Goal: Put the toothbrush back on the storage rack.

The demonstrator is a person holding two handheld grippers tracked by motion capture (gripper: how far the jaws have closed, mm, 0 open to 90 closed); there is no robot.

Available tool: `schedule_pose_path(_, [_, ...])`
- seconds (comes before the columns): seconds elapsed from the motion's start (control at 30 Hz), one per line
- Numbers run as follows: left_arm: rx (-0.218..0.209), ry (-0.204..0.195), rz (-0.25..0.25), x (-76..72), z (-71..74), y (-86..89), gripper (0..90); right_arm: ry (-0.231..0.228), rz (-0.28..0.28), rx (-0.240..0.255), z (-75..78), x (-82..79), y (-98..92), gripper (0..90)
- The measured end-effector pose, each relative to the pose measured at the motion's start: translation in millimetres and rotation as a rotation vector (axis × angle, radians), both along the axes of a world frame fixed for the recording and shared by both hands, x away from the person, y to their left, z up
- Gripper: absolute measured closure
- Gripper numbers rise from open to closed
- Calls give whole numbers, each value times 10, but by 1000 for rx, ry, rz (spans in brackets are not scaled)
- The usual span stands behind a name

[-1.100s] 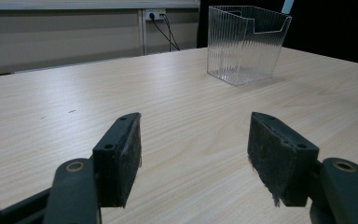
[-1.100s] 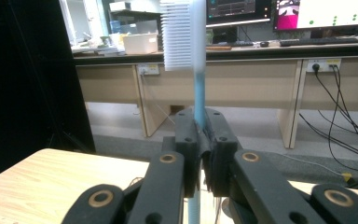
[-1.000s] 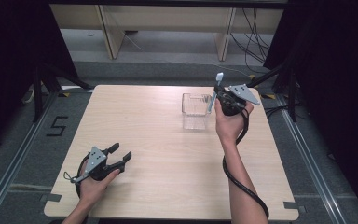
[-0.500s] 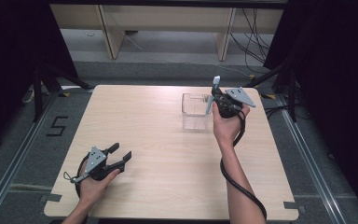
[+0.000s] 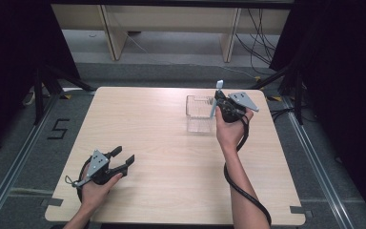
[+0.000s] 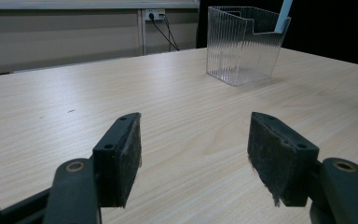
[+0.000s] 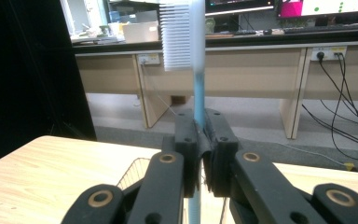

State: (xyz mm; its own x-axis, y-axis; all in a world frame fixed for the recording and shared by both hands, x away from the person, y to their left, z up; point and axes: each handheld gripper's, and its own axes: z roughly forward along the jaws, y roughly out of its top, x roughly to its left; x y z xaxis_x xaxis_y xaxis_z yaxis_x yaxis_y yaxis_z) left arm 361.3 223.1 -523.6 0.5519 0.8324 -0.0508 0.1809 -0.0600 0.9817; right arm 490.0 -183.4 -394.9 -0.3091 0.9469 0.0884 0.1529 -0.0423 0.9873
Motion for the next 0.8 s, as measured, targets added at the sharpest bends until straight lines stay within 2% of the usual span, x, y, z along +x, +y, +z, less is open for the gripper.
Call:
schedule_pose_path(0.2, [0, 1, 0, -1, 0, 0, 345, 25, -8, 11, -71, -4, 3, 852])
schedule_pose_path(0.4, [-2, 1, 0, 0, 0, 0, 345, 16, -12, 6, -128, -4, 0, 851])
schedule_pose_path(0.43, [-1, 1, 0, -1, 0, 0, 345, 31, -14, 14, -134, -12, 8, 851])
schedule_pose_path(0.8, [-3, 2, -1, 0, 0, 1, 345, 41, -14, 6, -241, -2, -1, 846])
